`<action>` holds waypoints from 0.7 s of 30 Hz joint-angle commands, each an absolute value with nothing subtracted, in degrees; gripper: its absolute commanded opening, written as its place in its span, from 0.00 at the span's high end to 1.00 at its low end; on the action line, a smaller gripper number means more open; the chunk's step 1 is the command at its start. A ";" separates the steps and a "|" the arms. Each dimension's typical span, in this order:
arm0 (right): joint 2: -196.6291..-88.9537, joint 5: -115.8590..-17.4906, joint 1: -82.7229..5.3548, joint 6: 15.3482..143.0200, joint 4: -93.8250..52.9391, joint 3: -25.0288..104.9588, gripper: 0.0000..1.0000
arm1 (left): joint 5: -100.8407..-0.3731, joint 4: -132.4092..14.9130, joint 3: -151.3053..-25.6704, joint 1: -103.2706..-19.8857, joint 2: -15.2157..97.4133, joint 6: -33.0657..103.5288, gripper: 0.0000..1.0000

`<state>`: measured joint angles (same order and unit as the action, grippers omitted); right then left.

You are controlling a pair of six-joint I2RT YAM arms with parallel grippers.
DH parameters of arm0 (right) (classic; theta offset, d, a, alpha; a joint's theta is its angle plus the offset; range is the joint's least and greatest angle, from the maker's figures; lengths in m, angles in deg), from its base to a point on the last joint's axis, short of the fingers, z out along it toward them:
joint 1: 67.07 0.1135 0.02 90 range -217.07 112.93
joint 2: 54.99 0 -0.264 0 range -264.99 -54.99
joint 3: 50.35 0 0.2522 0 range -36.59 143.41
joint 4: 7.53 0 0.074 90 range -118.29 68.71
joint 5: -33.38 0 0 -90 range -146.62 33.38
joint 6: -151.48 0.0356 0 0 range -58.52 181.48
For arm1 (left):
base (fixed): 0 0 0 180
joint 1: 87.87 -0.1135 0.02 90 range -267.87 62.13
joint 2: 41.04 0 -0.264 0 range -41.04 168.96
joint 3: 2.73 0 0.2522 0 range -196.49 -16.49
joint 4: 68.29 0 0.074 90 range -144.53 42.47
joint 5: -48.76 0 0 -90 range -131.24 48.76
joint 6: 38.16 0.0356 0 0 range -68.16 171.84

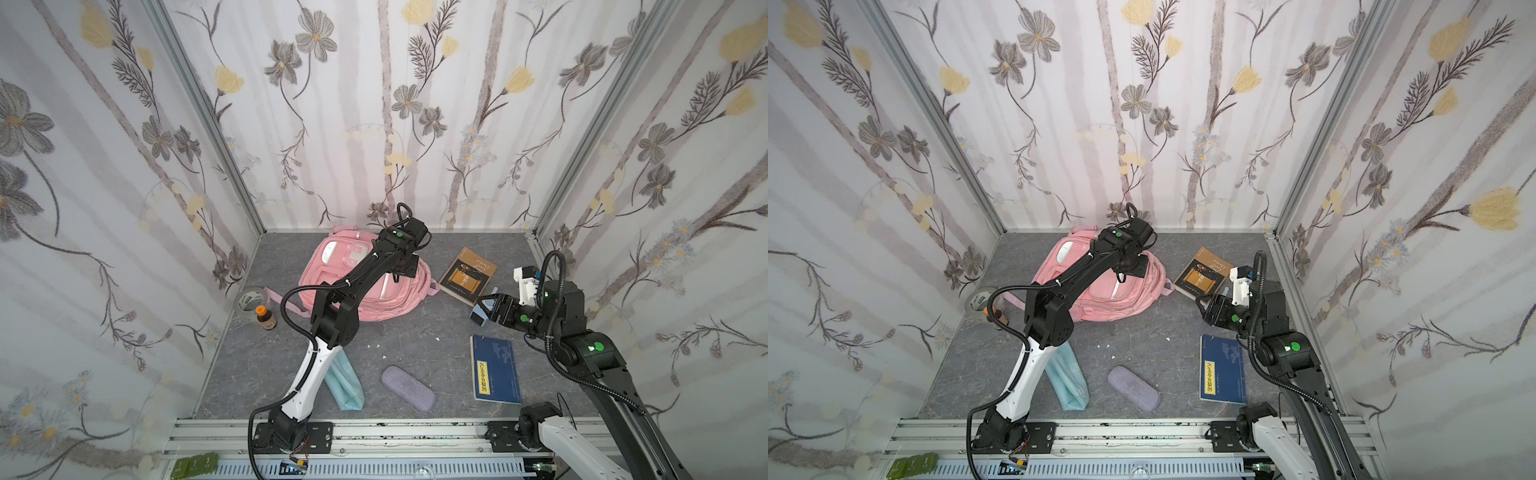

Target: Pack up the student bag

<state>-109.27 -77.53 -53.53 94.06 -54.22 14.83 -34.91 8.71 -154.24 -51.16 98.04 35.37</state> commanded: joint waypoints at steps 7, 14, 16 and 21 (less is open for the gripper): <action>-107.87 -78.24 -53.35 95.69 -51.79 13.06 0.31 | -32.70 8.89 -155.27 -51.31 100.20 35.31 0.57; -107.12 -78.20 -53.27 95.73 -51.85 12.88 0.32 | -31.89 8.94 -155.62 -51.30 101.14 35.31 0.70; -107.11 -78.41 -53.27 95.71 -51.94 12.93 0.32 | -31.17 9.09 -155.62 -51.17 101.33 35.16 0.73; -106.94 -78.70 -53.28 95.60 -52.18 12.94 0.32 | -30.05 8.98 -155.62 -50.95 101.44 35.40 0.78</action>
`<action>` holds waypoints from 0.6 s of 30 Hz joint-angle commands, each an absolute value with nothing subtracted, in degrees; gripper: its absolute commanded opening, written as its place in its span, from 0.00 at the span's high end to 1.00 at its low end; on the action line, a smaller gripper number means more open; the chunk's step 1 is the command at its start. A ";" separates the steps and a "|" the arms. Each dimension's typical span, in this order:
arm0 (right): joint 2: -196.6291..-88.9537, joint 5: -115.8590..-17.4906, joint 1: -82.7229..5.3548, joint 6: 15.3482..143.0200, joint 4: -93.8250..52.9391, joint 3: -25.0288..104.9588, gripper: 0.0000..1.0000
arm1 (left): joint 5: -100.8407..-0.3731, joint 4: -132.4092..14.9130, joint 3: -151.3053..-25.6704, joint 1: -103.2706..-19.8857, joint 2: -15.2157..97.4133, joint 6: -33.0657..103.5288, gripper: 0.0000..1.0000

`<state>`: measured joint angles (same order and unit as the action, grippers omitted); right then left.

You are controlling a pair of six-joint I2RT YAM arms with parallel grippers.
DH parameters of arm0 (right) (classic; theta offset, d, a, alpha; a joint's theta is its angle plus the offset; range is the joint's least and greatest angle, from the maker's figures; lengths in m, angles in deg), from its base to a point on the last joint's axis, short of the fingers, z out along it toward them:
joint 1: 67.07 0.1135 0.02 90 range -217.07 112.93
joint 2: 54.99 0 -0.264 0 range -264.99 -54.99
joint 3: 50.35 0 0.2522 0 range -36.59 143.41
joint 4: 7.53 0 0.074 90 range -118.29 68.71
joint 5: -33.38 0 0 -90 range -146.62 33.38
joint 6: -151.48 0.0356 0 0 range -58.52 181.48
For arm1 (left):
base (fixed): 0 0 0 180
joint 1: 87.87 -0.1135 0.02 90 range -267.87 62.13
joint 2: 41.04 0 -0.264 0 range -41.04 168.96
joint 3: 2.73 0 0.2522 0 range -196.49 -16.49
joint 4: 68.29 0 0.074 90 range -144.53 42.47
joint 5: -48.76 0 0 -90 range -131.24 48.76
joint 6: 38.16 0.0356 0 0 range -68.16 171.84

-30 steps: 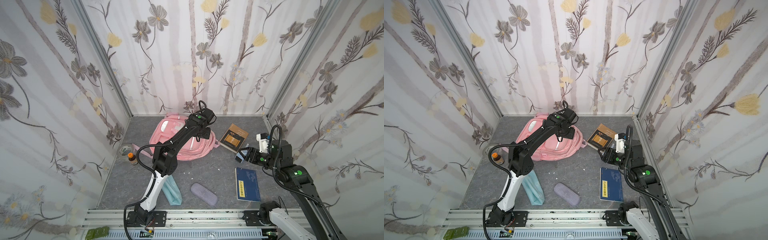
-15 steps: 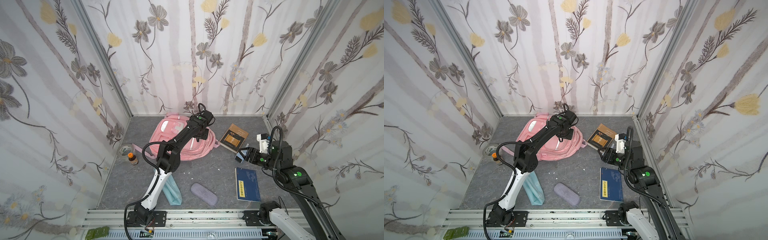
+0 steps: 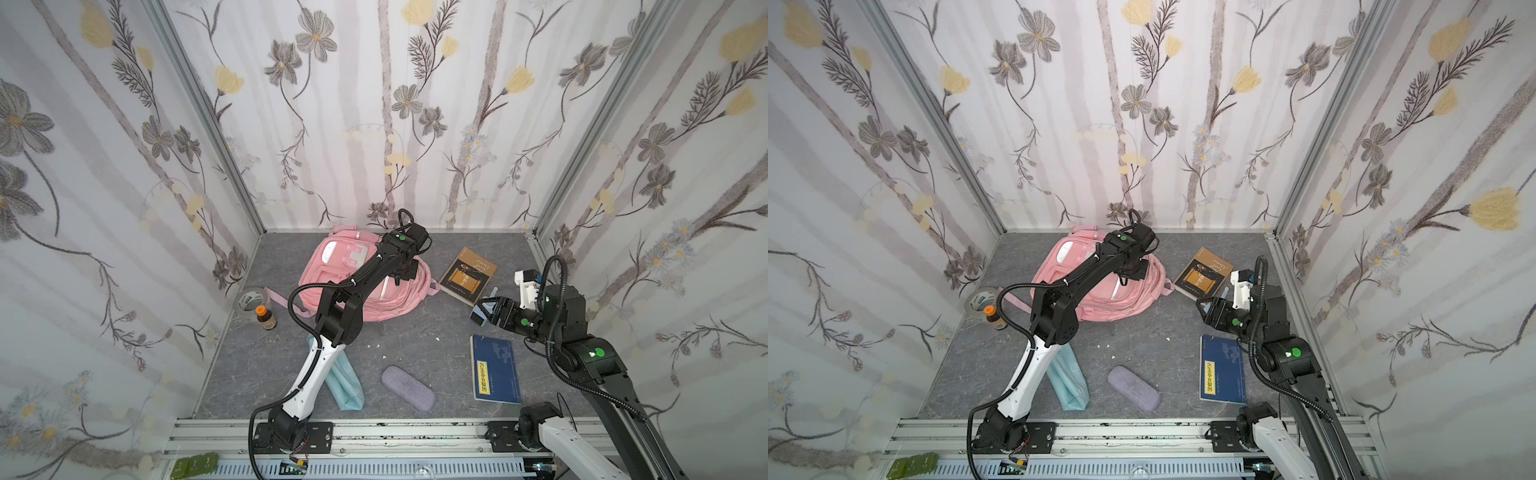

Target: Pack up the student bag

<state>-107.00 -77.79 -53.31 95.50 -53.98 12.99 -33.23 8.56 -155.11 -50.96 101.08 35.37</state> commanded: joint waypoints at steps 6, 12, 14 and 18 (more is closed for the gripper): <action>-106.17 -78.38 -53.27 95.60 -52.49 12.94 0.32 | -28.59 9.17 -156.36 -50.87 101.05 36.35 0.94; -106.47 -78.23 -53.27 95.79 -51.28 12.77 0.33 | -26.86 9.46 -157.42 -50.77 99.73 37.83 1.00; -107.15 -78.36 -53.27 95.88 -50.21 12.89 0.33 | -26.15 9.25 -157.63 -50.77 98.61 38.58 1.00; -109.71 -78.37 -53.27 95.79 -47.44 14.09 0.33 | -24.63 8.07 -157.55 -50.47 95.21 41.59 1.00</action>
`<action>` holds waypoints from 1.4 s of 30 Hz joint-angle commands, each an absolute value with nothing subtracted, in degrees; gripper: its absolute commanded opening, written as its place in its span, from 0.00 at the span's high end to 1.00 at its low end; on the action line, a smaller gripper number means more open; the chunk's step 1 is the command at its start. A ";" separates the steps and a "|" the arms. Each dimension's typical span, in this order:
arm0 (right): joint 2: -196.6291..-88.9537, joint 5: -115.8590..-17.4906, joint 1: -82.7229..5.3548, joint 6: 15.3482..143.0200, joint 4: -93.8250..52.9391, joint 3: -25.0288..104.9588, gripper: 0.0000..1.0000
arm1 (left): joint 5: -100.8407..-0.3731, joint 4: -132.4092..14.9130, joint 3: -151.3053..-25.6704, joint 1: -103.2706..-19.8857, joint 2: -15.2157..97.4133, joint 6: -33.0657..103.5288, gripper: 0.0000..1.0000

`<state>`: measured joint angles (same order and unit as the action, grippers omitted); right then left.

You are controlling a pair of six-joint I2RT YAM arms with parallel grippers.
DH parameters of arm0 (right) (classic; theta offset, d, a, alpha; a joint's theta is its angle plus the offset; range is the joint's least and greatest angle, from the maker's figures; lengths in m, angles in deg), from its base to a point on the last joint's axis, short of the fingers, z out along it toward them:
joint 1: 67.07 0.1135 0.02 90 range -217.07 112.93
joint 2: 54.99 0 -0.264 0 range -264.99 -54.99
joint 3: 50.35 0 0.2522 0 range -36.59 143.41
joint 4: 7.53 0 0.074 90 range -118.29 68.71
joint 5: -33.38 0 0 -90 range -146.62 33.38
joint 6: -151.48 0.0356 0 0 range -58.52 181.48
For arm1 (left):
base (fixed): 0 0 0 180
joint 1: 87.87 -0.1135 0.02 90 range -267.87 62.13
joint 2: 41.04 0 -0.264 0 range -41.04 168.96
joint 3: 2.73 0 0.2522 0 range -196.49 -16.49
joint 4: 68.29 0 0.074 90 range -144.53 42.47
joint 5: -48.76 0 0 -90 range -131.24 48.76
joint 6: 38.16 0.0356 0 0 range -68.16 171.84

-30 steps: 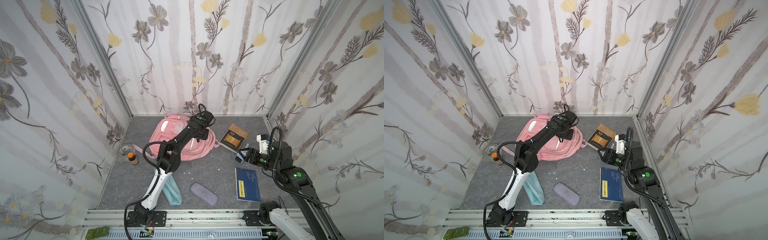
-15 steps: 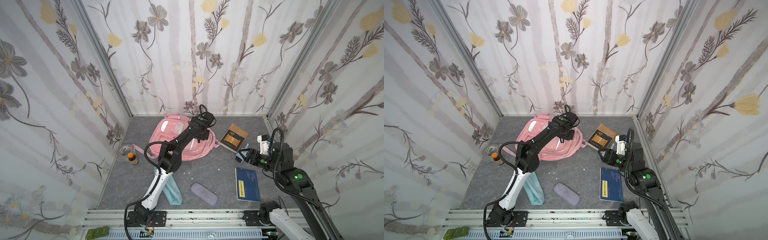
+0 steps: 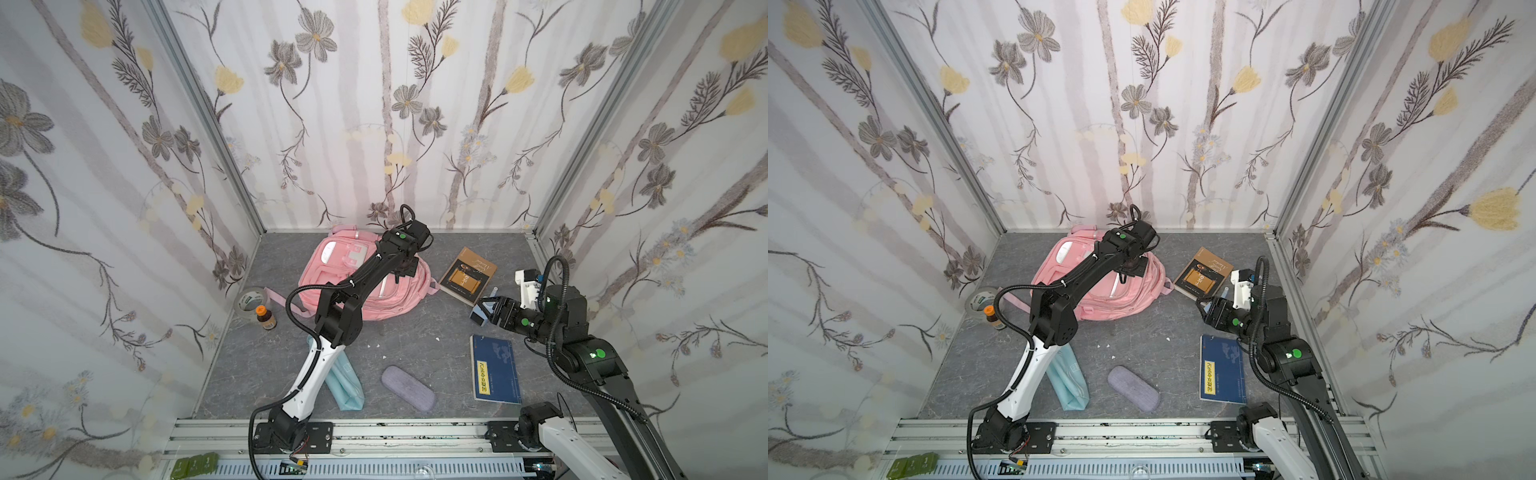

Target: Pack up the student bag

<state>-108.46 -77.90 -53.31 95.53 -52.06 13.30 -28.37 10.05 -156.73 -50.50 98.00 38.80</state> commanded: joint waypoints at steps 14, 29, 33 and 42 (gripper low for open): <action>-131.04 -83.58 -53.18 97.66 -31.51 23.30 0.33 | -24.98 3.10 -156.08 -49.55 83.61 50.08 1.00; -141.80 -88.67 -53.01 98.87 -25.09 25.41 0.26 | -33.61 -11.21 -137.16 -48.69 66.07 62.31 1.00; -140.49 -89.64 -52.69 99.31 -22.89 23.41 0.25 | -37.73 -19.12 -127.66 -48.75 59.77 65.33 1.00; -136.69 -90.85 -51.74 100.95 -17.35 17.21 0.23 | -46.52 -33.46 -111.15 -48.75 48.27 68.63 1.00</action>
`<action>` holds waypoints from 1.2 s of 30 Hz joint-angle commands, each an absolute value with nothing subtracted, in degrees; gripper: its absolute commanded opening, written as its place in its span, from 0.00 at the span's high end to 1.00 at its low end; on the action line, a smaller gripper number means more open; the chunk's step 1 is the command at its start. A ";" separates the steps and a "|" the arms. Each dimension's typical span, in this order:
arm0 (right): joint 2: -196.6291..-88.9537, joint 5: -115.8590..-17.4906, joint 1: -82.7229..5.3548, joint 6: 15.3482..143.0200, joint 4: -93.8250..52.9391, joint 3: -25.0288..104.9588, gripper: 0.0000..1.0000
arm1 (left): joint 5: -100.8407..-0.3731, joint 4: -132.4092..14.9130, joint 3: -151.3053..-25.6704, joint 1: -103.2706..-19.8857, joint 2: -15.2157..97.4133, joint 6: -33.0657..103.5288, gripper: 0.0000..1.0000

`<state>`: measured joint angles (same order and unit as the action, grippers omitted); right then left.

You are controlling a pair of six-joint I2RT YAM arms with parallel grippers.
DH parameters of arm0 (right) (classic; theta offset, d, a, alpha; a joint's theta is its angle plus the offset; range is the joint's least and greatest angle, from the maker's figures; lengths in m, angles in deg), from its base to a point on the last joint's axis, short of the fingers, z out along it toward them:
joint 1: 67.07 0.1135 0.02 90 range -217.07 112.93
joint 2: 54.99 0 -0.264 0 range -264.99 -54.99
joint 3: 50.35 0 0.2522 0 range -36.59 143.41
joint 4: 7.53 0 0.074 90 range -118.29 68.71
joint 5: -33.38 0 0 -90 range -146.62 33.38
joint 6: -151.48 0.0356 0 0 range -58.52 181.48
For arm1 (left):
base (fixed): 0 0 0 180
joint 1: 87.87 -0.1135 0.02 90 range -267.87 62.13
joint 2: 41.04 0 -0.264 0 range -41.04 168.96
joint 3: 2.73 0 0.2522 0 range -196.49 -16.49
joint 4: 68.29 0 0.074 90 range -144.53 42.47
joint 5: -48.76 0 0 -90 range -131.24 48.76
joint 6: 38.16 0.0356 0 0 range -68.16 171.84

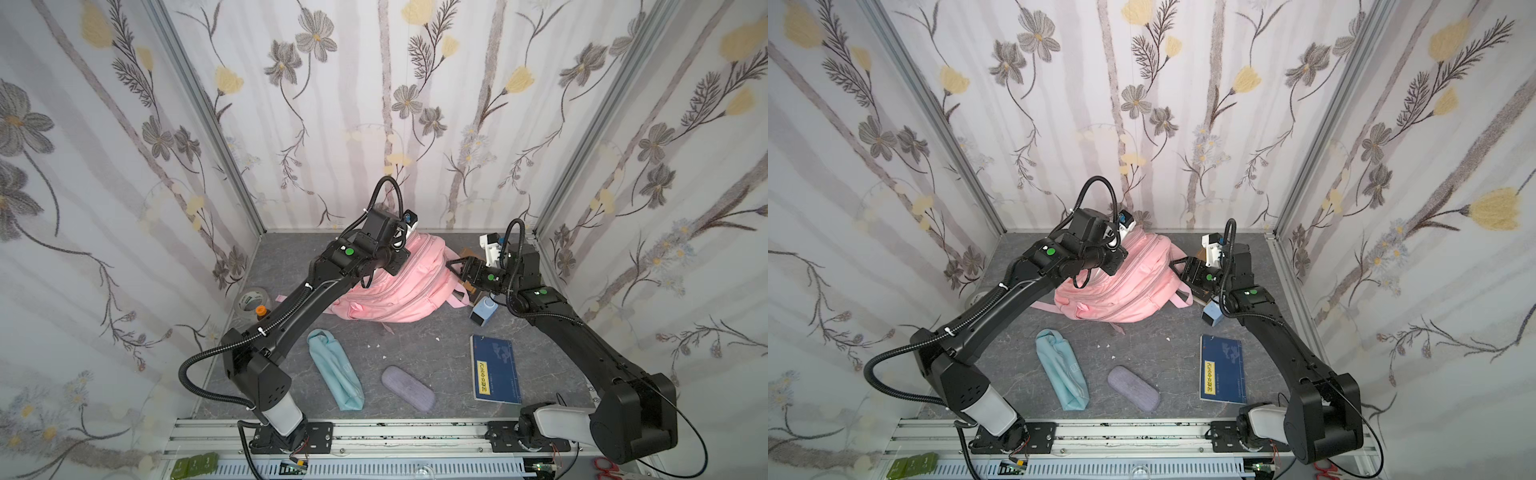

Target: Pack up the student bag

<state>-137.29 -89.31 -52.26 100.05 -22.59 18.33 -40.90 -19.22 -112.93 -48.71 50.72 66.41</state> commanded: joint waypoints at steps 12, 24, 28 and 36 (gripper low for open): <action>-137.63 -92.03 -48.97 103.83 -9.93 13.30 0.24 | -49.47 -37.56 -102.77 -49.21 41.64 69.87 1.00; -136.92 -89.84 -49.23 103.66 -13.35 12.78 0.12 | -50.75 -40.51 -103.60 -50.51 43.63 71.68 1.00; -137.99 -91.70 -49.23 105.69 -11.91 12.57 0.11 | -51.58 -41.45 -104.67 -51.03 44.81 72.58 1.00; -137.24 -95.12 -49.14 107.95 -7.40 12.03 0.50 | -52.46 -42.64 -105.41 -51.77 47.00 69.90 1.00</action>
